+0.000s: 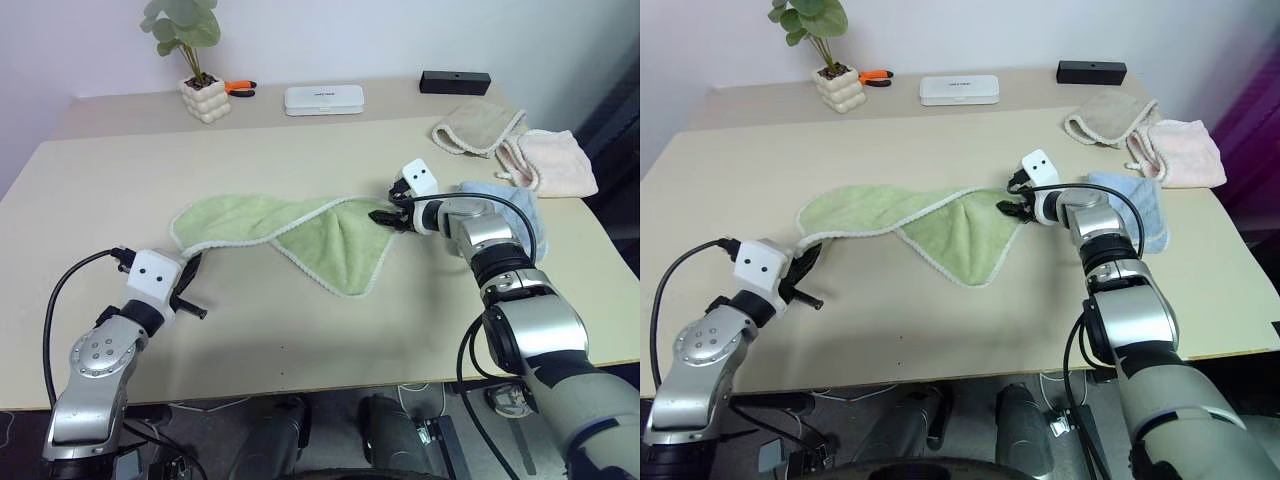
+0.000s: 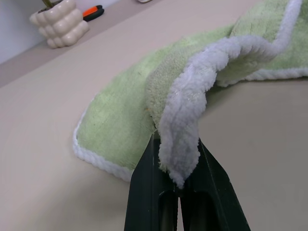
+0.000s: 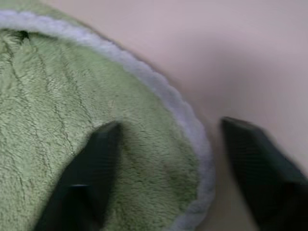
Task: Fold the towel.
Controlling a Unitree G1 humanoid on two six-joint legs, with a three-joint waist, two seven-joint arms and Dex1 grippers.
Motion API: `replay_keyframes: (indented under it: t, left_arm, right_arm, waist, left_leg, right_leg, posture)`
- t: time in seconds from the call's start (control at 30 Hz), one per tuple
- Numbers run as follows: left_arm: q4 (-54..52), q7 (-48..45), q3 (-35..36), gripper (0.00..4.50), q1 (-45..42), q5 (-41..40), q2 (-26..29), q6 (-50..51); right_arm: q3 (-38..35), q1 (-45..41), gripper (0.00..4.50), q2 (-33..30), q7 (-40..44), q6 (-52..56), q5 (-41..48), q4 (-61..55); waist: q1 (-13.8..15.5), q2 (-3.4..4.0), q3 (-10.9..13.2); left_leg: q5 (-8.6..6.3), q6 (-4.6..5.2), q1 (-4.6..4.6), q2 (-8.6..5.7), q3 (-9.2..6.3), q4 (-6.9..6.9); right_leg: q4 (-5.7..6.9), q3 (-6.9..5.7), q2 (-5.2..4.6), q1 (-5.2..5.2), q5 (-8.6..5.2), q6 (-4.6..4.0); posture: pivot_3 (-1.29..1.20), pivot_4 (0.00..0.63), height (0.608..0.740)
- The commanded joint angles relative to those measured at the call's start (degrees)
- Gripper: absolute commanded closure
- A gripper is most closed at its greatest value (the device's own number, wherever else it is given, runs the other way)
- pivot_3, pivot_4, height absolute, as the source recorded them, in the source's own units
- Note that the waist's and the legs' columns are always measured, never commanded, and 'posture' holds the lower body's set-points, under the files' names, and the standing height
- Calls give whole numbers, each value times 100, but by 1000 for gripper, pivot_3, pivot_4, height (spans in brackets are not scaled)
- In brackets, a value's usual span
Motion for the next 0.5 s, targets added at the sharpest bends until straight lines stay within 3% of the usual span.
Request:
replay_keyframes:
  t: [0.03, 0.1, 0.3, 0.5]
  left_arm:
    - [-167, 3, 185, 4500, 90, -71, 13, -133]
    - [-154, -14, 214, 4500, 115, -115, 25, -131]
    - [137, -183, 583, 4500, -338, -610, 148, -55]
    - [1960, 110, 918, 4500, -2913, -695, 714, -255]
  right_arm:
    - [-159, -165, 3422, -30, 107, -44, 20, 44]
    - [-189, -147, 4439, -63, 112, -59, 2, 13]
    - [-186, -276, 4439, -266, -279, -668, -234, -233]
    - [-263, -1259, 4439, -511, -1061, -1938, -555, -32]
  waist:
    - [0, 0, 0]
    - [0, 0, 0]
    - [14, 2, 1]
    - [-22, 2, 5]
  left_leg:
    - [0, 0, 0, 0, 0, 0]
    - [0, 0, 0, 0, 0, 0]
    - [0, 0, -1, 0, 0, 1]
    - [10, -16, -9, -1, -6, 2]
  right_leg:
    - [1, 0, 0, 0, 0, 0]
    - [1, 1, 6, 0, 0, 0]
    - [3, 1, 7, -2, 0, 0]
    - [13, 0, 12, -18, 8, 0]
  posture:
    - [0, 150, 740]
    - [0, 150, 740]
    - [0, 150, 740]
    - [0, 150, 740]
